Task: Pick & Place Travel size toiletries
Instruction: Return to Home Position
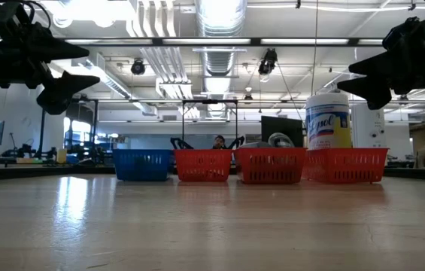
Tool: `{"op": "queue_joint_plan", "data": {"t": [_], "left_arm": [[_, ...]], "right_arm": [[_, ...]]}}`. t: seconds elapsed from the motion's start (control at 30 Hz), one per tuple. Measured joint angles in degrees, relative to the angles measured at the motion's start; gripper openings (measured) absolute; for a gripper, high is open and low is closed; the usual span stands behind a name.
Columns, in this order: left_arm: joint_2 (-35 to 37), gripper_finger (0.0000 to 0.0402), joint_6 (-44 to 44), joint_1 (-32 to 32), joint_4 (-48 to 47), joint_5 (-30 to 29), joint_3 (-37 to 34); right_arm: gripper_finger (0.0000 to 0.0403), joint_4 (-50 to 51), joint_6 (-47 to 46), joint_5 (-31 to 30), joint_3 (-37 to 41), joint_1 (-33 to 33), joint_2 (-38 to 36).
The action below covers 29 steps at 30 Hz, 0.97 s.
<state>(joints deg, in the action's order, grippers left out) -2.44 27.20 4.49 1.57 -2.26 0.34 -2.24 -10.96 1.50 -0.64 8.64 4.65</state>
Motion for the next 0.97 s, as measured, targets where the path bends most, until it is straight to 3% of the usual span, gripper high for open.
{"op": "queue_joint_plan", "data": {"t": [0.97], "left_arm": [[0.00,0.0273,-0.01,0.00,0.11,0.04,0.00]], "right_arm": [[0.0219,0.02,0.02,-0.02,-0.04,0.01,-0.01]]}}
